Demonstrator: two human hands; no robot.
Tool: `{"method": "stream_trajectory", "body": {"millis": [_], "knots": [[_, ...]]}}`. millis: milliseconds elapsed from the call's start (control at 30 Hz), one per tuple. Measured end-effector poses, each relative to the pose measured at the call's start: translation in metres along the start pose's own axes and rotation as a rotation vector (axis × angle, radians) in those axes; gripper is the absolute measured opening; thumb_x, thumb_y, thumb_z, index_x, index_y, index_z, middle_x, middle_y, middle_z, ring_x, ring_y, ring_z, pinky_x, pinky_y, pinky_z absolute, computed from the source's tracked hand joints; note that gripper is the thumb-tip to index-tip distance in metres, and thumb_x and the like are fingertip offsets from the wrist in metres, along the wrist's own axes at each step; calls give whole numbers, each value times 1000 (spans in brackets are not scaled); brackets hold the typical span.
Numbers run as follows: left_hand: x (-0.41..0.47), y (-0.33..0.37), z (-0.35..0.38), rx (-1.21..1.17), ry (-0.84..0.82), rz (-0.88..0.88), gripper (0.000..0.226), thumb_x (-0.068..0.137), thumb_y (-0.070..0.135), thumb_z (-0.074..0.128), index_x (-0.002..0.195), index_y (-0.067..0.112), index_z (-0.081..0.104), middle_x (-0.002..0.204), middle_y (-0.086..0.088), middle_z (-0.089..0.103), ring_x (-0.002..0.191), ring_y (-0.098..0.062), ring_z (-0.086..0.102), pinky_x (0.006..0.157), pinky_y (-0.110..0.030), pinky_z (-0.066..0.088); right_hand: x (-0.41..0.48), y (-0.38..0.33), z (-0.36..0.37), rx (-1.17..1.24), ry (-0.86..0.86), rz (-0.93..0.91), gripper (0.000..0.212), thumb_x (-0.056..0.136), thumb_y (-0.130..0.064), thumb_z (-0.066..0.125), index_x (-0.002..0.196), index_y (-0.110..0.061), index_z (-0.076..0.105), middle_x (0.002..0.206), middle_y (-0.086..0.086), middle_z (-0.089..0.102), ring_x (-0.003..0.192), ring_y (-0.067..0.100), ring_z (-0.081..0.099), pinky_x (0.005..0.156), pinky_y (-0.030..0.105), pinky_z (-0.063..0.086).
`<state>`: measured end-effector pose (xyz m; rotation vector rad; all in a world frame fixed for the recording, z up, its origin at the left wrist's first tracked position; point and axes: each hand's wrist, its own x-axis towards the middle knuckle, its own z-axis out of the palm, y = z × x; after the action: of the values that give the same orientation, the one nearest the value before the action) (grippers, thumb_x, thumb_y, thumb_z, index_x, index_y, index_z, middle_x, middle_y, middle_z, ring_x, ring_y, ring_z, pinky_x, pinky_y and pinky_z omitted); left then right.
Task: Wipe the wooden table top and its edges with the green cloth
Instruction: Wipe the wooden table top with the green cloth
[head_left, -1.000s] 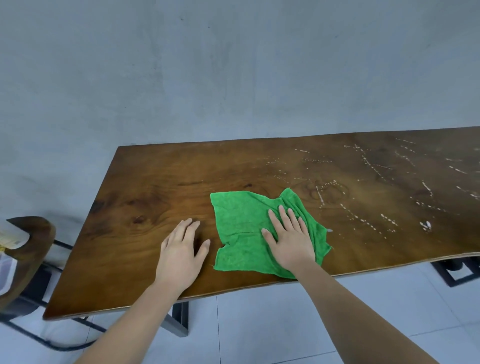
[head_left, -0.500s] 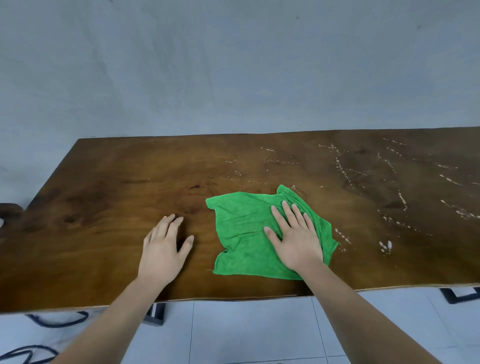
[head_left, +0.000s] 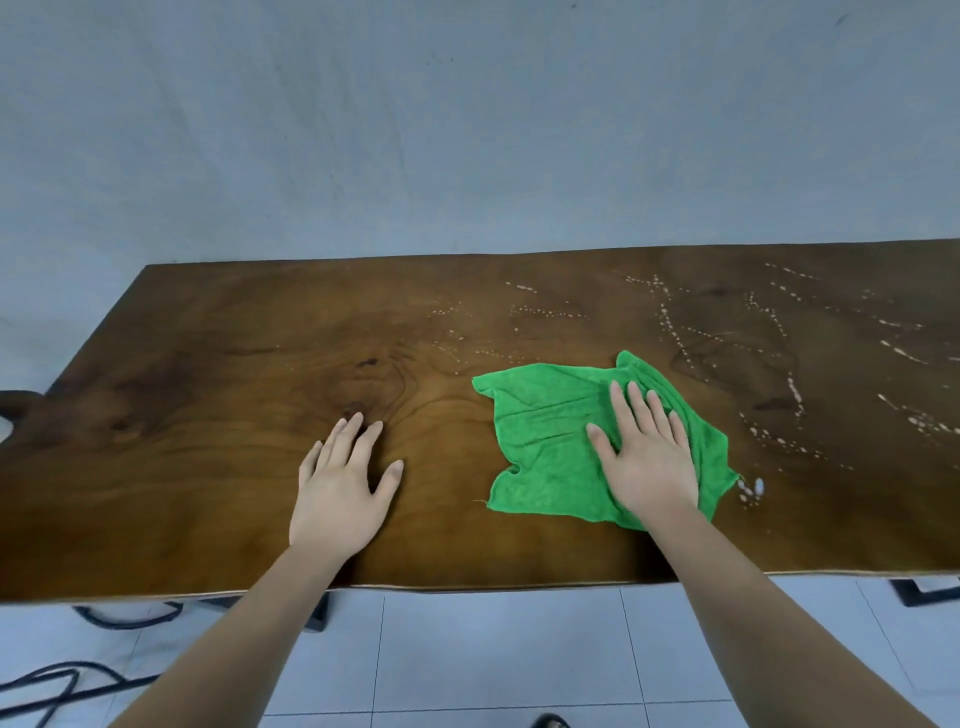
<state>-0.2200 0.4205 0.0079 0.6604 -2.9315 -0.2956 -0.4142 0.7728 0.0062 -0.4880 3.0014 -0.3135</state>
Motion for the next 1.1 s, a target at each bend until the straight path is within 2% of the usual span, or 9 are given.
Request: {"method": "stream_trajectory", "body": {"millis": [67, 133, 233, 333, 467, 600, 733, 933, 1100], "knots": [[0, -1, 2, 8, 4, 3, 84, 104, 84, 13, 170, 37, 35, 181, 6, 29, 169, -18, 19, 137, -50, 16, -10, -29, 3, 19, 16, 53, 70, 110, -65, -5, 175, -41, -12, 187, 1, -3, 173, 30, -7, 139, 54, 3], [1, -1, 3, 17, 4, -1, 83, 104, 84, 14, 171, 37, 34, 181, 6, 28, 169, -18, 18, 137, -49, 15, -25, -69, 10, 34, -18, 22, 71, 107, -65, -16, 174, -42, -10, 185, 3, -10, 170, 35, -14, 138, 60, 0], [0, -2, 3, 25, 4, 5, 79, 106, 79, 17, 171, 37, 33, 182, 6, 26, 170, -16, 14, 137, -48, 15, -50, -135, 27, 35, -106, -133, 82, 101, -79, -17, 173, -42, -8, 182, 2, -22, 167, 38, -25, 134, 63, -14], [-1, -2, 3, 14, 4, 15, 75, 106, 73, 21, 171, 36, 34, 182, 5, 24, 170, -14, 10, 137, -48, 14, -75, -183, 44, -37, -157, -341, 84, 103, -82, -9, 175, -41, -5, 183, 2, -21, 168, 36, -26, 132, 63, -17], [-2, -2, 3, 15, 7, 20, 74, 107, 68, 21, 170, 33, 36, 182, 3, 25, 170, -15, 11, 137, -50, 14, -82, -185, 45, -39, -165, -493, 78, 110, -75, 5, 178, -36, 5, 185, -4, -13, 171, 28, -20, 136, 57, -12], [-1, 0, 4, 10, 13, 11, 74, 107, 71, 22, 169, 35, 37, 181, 4, 27, 170, -15, 13, 136, -49, 15, -69, -138, 36, -28, -150, -576, 74, 110, -79, 4, 176, -46, 5, 185, -10, -12, 171, 17, -16, 138, 49, -9], [1, 0, 4, 29, 5, 2, 77, 106, 76, 17, 170, 36, 34, 181, 5, 26, 170, -16, 14, 136, -48, 14, -35, -58, 13, -17, -112, -404, 71, 108, -82, 3, 173, -54, 0, 184, -15, -13, 170, 10, -15, 140, 46, -3], [0, 0, 5, 26, 7, 2, 81, 105, 79, 13, 171, 36, 34, 182, 4, 26, 170, -18, 15, 137, -49, 15, 17, 79, -30, -54, -38, -13, 76, 106, -82, -2, 174, -49, 1, 184, -9, -8, 172, 17, -4, 138, 47, -1], [1, -1, 6, 30, 10, -4, 81, 105, 80, 14, 171, 36, 33, 182, 4, 25, 170, -18, 15, 136, -49, 14, 36, 85, -35, -26, -16, 247, 76, 109, -71, 4, 178, -37, 2, 187, -1, -5, 173, 23, -2, 140, 50, 2]]}}
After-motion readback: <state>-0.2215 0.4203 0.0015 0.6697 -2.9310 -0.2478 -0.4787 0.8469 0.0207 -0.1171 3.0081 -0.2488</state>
